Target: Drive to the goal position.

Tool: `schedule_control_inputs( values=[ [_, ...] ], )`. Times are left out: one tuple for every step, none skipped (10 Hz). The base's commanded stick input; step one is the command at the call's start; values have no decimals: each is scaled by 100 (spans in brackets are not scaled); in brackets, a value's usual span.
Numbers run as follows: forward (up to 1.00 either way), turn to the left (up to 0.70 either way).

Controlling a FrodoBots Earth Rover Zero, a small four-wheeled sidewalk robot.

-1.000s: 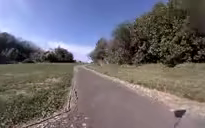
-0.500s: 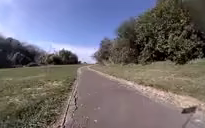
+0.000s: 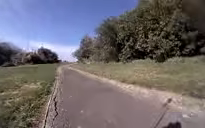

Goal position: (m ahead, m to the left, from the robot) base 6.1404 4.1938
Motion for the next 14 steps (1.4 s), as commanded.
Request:
schedule_control_inputs(
  values=[
    [0,-41],
    [0,-11],
    [19,0],
    [45,0],
    [45,0],
    [45,0],
    [45,0],
    [45,0],
    [45,4],
    [45,22],
    [45,27],
    [45,27],
    [45,27],
    [45,27]
  ],
)
